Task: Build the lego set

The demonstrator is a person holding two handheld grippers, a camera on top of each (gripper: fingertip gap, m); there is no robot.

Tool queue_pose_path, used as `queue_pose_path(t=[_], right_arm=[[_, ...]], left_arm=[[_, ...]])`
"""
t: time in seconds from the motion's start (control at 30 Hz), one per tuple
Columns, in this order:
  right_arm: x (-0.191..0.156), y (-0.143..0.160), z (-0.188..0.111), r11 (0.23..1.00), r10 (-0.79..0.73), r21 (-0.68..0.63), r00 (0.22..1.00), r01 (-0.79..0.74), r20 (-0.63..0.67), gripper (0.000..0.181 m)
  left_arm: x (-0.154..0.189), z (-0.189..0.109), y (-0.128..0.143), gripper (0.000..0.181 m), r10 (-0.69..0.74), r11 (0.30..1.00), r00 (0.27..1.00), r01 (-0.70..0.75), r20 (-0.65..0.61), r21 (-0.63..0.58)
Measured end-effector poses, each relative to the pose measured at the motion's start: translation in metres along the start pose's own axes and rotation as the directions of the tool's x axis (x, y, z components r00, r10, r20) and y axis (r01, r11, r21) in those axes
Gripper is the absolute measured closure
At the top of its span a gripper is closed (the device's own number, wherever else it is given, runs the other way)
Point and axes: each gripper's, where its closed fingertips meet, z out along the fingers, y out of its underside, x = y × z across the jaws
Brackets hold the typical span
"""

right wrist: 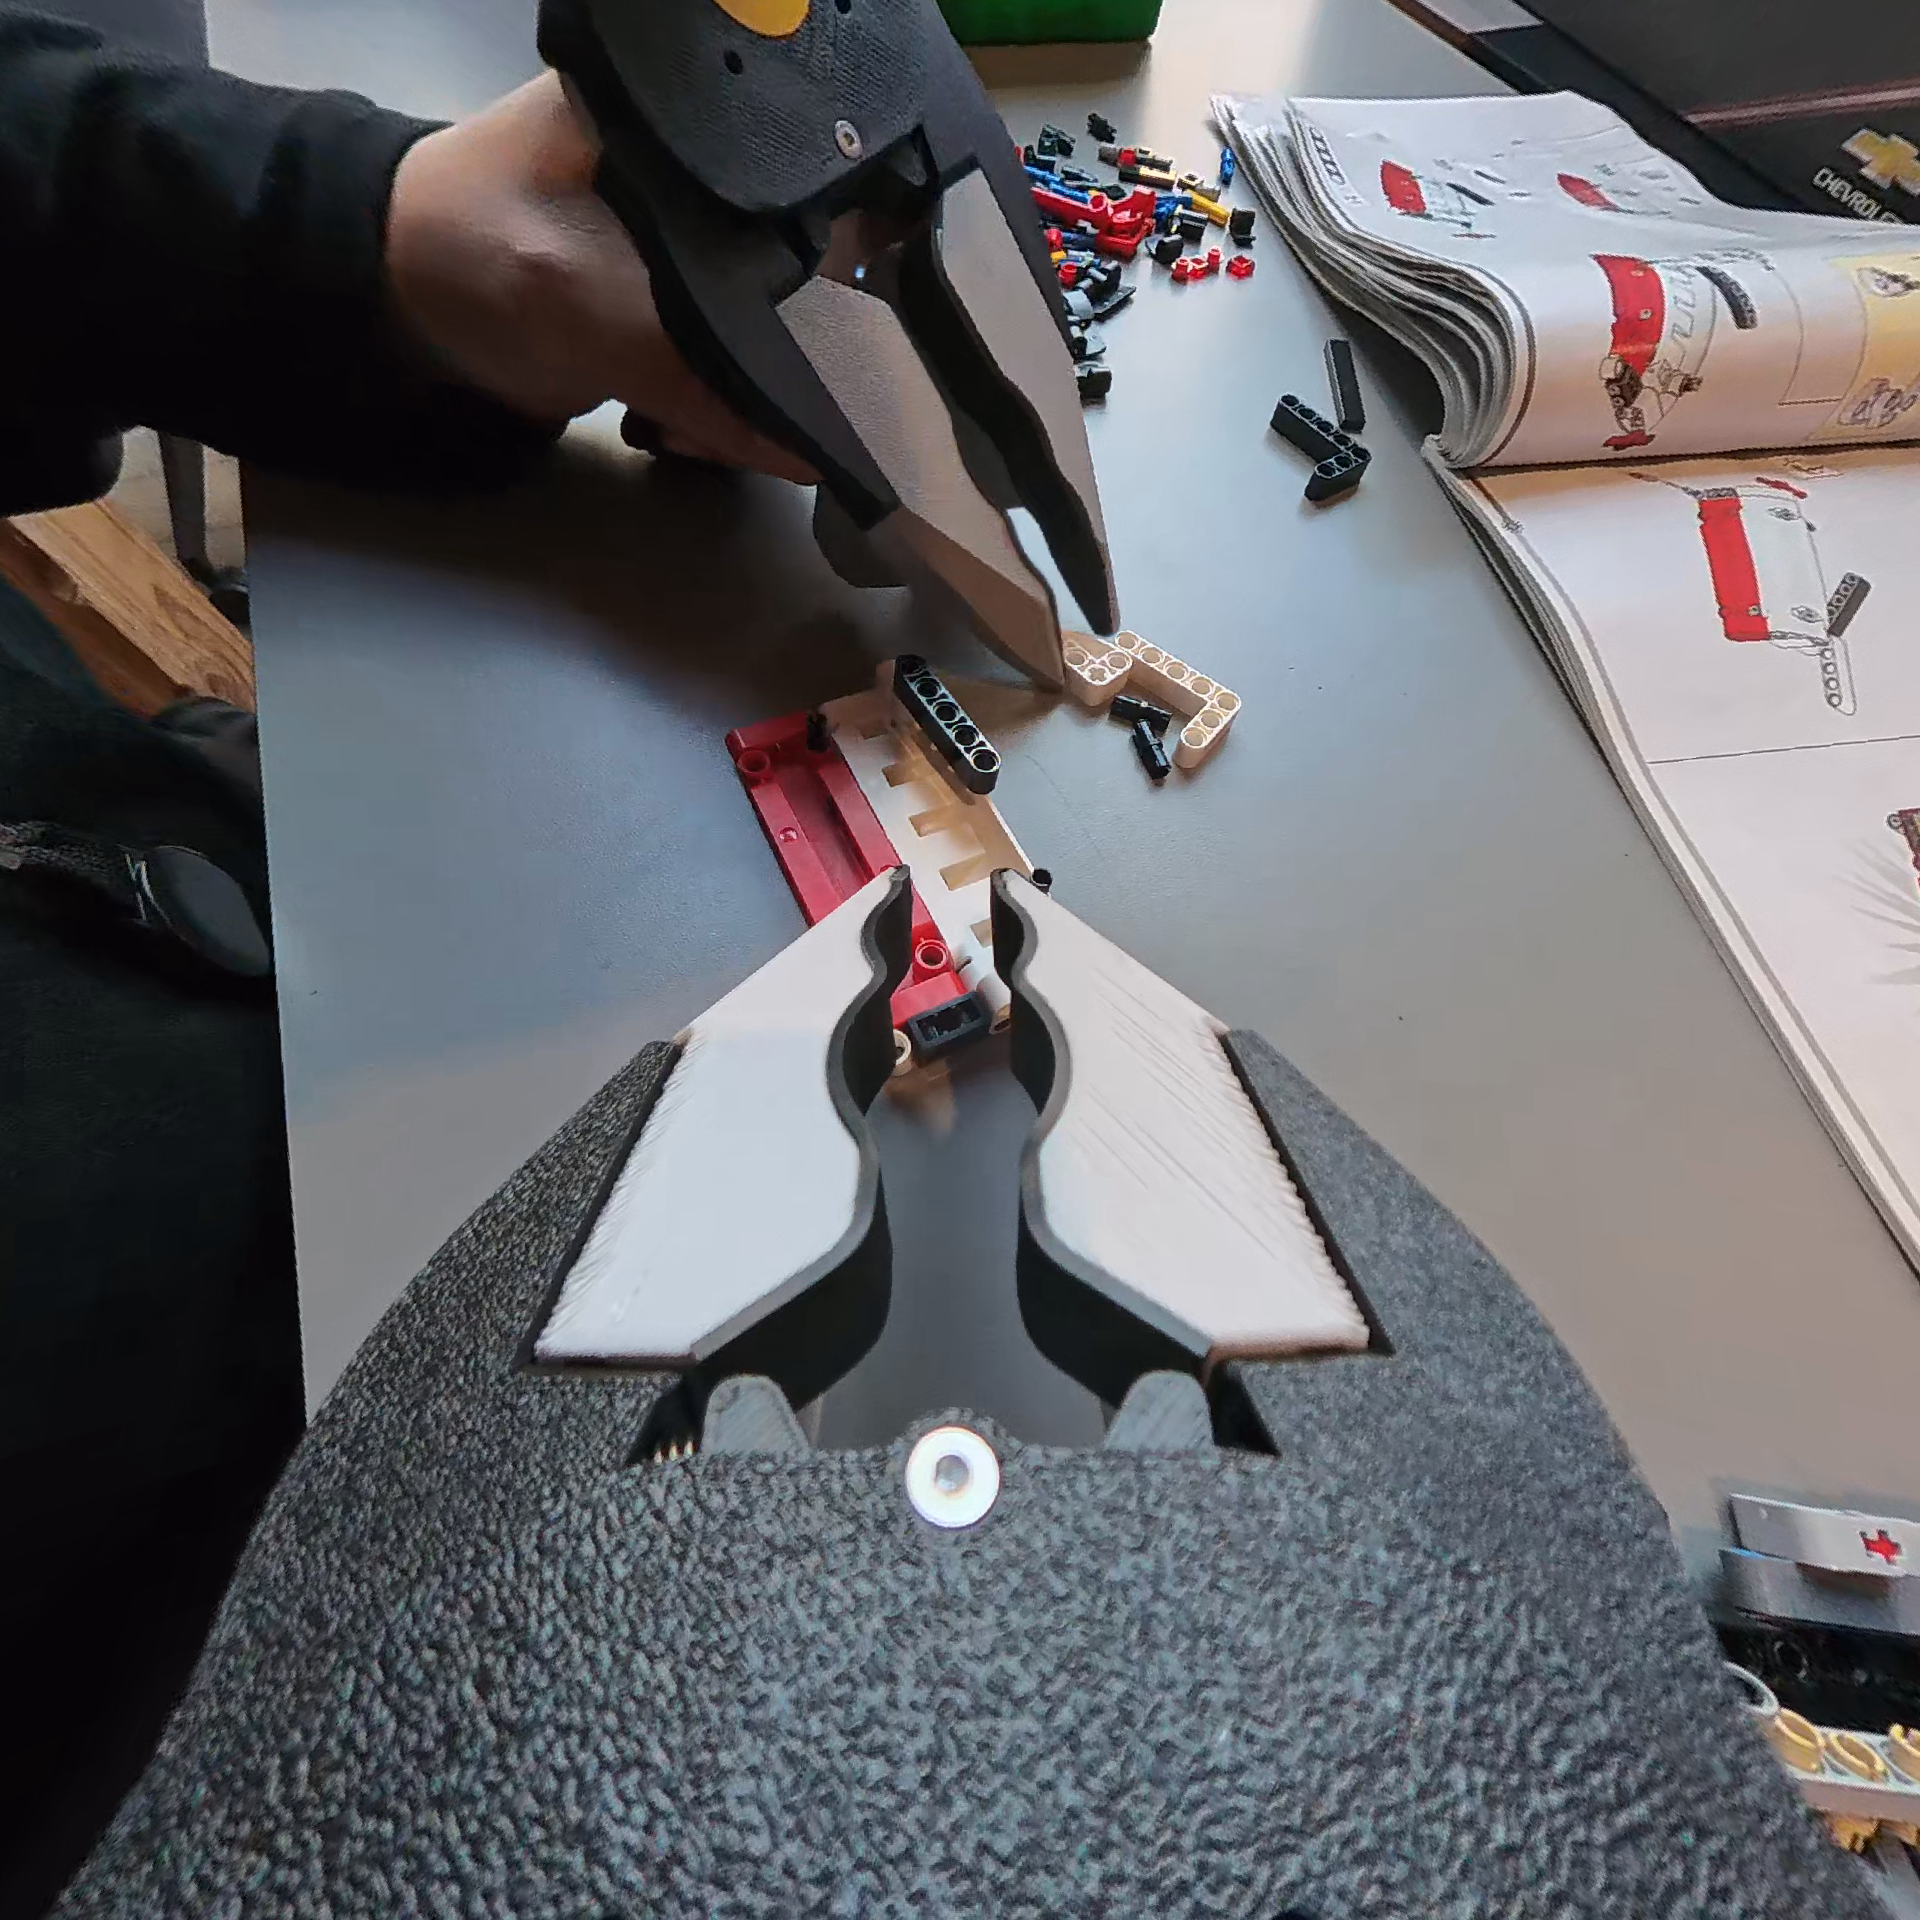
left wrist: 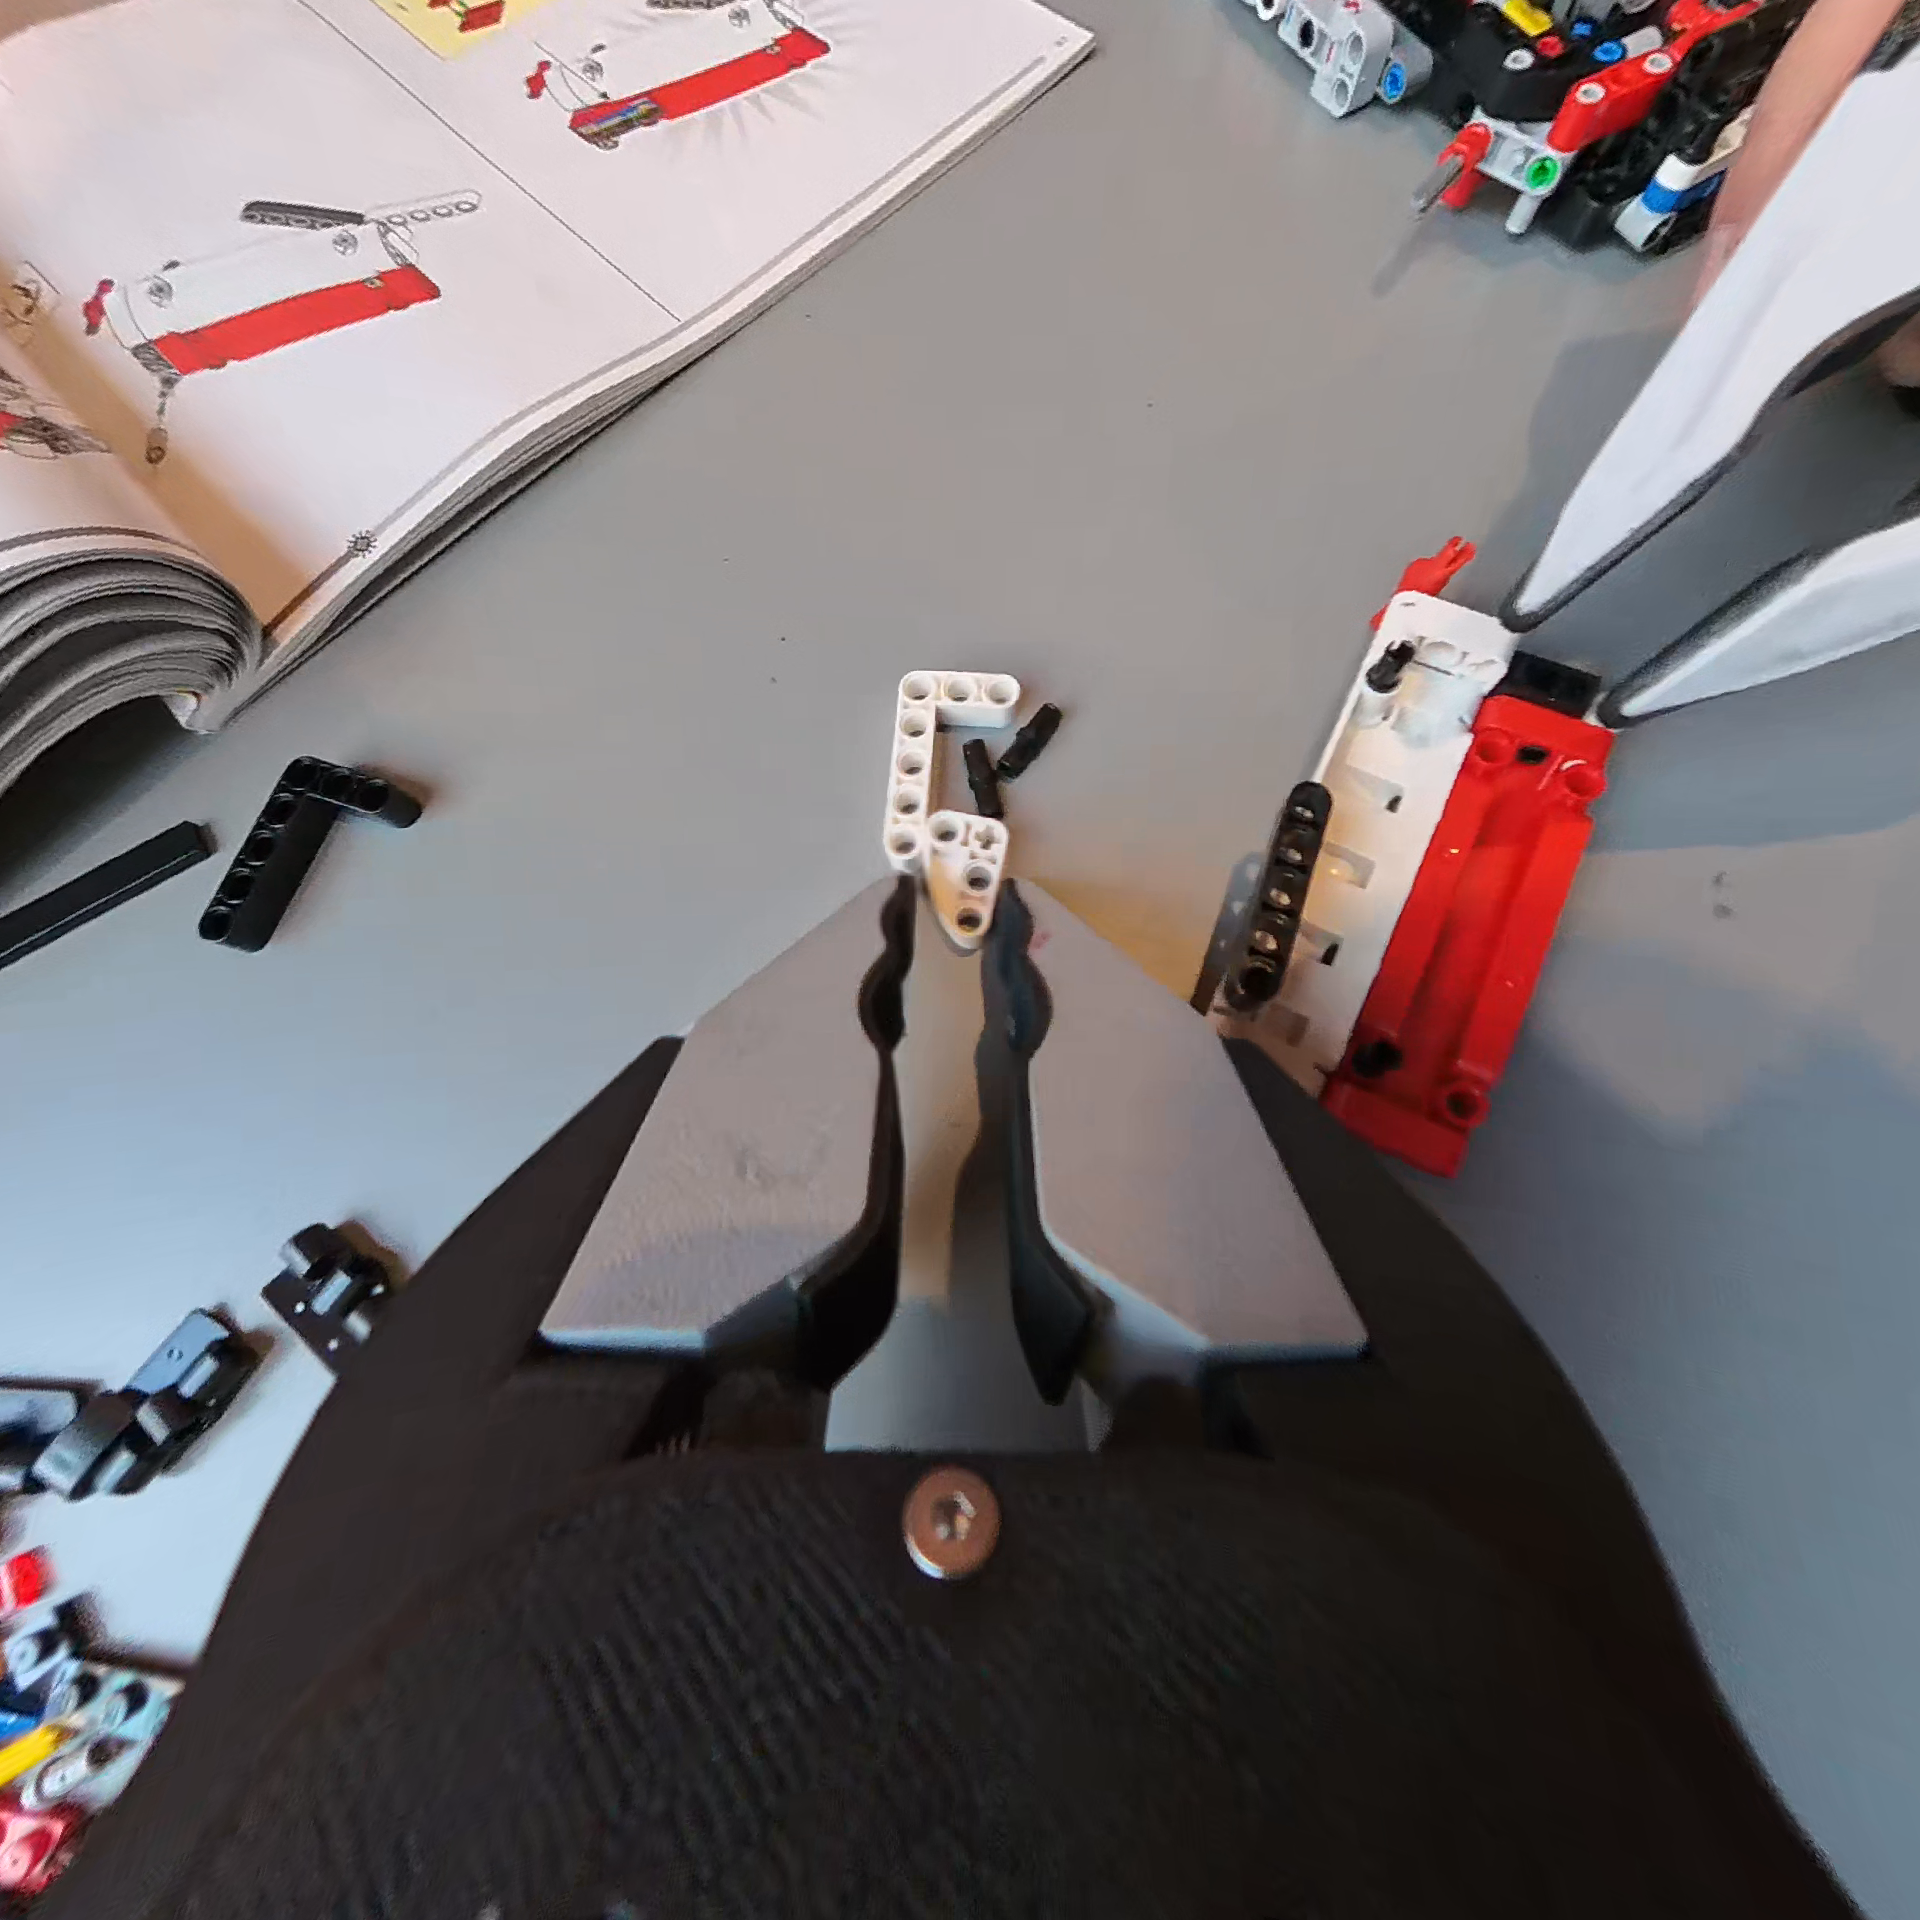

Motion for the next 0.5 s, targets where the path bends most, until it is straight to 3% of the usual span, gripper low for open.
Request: queue_pose_path(t=[0.5], right_arm=[[-0.001,-0.004,-0.004,0.999,0.021,0.033,0.999,-0.021,0.025,0.167]], left_arm=[[0.006,-0.019,0.017,0.172,-0.073,0.997,0.997,0.073,-0.013,-0.002]])
